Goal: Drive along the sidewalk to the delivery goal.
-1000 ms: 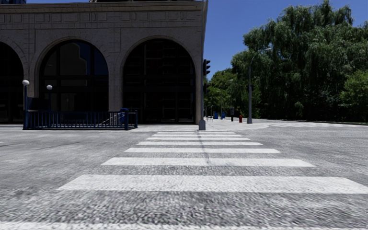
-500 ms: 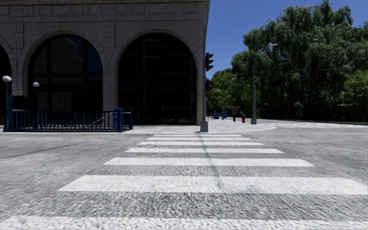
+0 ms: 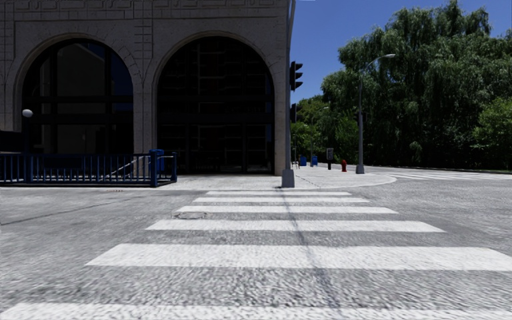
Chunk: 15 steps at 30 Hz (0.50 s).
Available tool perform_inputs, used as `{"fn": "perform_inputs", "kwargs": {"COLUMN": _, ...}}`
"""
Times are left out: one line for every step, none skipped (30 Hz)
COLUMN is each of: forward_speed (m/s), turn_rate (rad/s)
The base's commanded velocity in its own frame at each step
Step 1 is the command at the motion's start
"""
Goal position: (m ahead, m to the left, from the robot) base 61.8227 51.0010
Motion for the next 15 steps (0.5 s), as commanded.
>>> {"fn": "perform_inputs", "kwargs": {"forward_speed": 2.0, "turn_rate": 0.0}}
{"fn": "perform_inputs", "kwargs": {"forward_speed": 2.0, "turn_rate": 0.0}}
{"fn": "perform_inputs", "kwargs": {"forward_speed": 2.0, "turn_rate": 0.0}}
{"fn": "perform_inputs", "kwargs": {"forward_speed": 2.0, "turn_rate": 0.0}}
{"fn": "perform_inputs", "kwargs": {"forward_speed": 2.0, "turn_rate": 0.0}}
{"fn": "perform_inputs", "kwargs": {"forward_speed": 2.0, "turn_rate": 0.0}}
{"fn": "perform_inputs", "kwargs": {"forward_speed": 2.0, "turn_rate": 0.0}}
{"fn": "perform_inputs", "kwargs": {"forward_speed": 2.0, "turn_rate": 0.0}}
{"fn": "perform_inputs", "kwargs": {"forward_speed": 2.0, "turn_rate": 0.0}}
{"fn": "perform_inputs", "kwargs": {"forward_speed": 2.0, "turn_rate": 0.0}}
{"fn": "perform_inputs", "kwargs": {"forward_speed": 2.0, "turn_rate": 0.0}}
{"fn": "perform_inputs", "kwargs": {"forward_speed": 2.0, "turn_rate": 0.0}}
{"fn": "perform_inputs", "kwargs": {"forward_speed": 2.0, "turn_rate": 0.0}}
{"fn": "perform_inputs", "kwargs": {"forward_speed": 2.0, "turn_rate": 0.0}}
{"fn": "perform_inputs", "kwargs": {"forward_speed": 2.0, "turn_rate": 0.0}}
